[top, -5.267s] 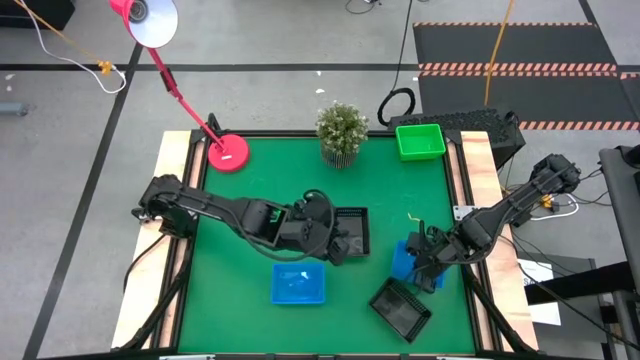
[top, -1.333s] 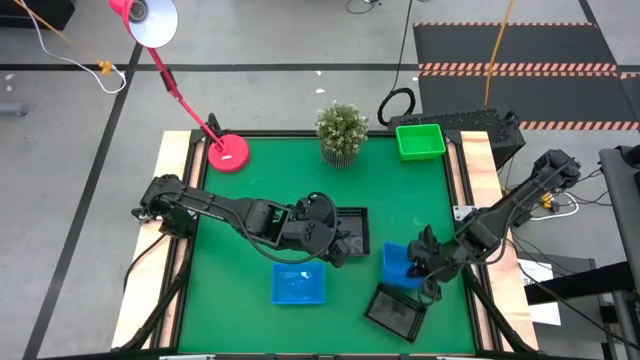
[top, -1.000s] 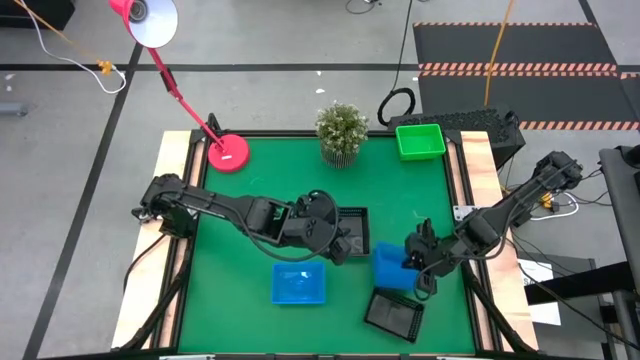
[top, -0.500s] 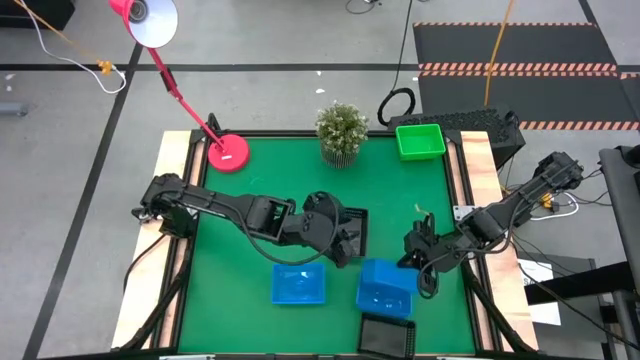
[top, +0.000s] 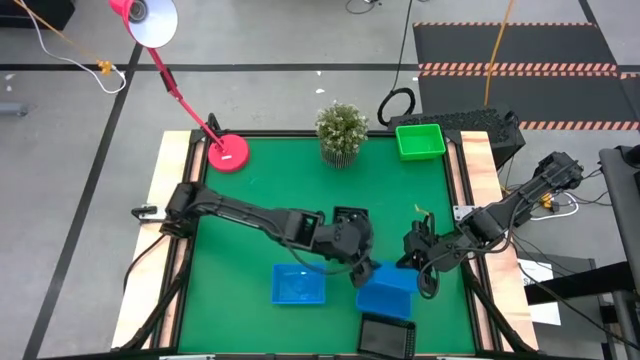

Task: Stack baskets by color
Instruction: Stack the right blue bin on the left blue bin

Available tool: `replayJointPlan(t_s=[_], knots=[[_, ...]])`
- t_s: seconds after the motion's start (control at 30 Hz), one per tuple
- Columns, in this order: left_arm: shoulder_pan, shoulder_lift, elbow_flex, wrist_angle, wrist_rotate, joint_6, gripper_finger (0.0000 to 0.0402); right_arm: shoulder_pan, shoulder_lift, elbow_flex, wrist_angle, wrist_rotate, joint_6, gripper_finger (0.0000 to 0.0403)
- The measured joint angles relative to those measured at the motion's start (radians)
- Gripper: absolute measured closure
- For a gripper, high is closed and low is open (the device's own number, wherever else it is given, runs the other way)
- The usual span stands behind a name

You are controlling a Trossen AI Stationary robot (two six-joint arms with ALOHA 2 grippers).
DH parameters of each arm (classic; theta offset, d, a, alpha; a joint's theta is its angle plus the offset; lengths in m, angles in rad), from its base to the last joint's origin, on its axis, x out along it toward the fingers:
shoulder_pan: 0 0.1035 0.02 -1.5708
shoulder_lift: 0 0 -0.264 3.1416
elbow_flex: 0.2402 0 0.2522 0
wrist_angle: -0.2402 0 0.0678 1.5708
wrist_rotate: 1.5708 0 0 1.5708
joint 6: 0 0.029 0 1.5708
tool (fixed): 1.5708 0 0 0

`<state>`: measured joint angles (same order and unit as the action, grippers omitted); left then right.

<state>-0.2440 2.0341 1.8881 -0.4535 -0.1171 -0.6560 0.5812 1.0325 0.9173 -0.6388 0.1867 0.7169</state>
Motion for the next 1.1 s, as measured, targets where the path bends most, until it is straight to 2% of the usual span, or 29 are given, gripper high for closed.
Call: replayJointPlan(t_s=[0.2,0.37,0.57,0.7,0.93,1.1], knots=[[0.027,0.04,-0.001,0.018,0.08,0.088,0.0147,0.0,0.0,0.0,0.007,0.0,-0.016,0.0402],[0.053,0.08,-0.002,0.086,0.177,0.121,0.0165,0.0,0.0,0.0,0.02,0.0,-0.031,0.0403],[0.078,0.114,0.0,0.143,0.363,0.113,0.0188,0.0,0.0,0.0,0.022,0.005,-0.049,0.0403],[0.081,0.125,-0.001,0.141,0.39,0.135,0.0243,0.0,0.0,0.0,0.028,0.026,-0.055,0.0403],[0.083,0.126,-0.001,0.133,0.419,0.15,0.0382,0.0,-0.001,0.0,0.054,0.046,-0.07,0.0402],[0.085,0.103,-0.002,0.133,0.461,0.13,0.0383,0.0,-0.012,0.0,0.144,0.045,-0.067,0.039]])
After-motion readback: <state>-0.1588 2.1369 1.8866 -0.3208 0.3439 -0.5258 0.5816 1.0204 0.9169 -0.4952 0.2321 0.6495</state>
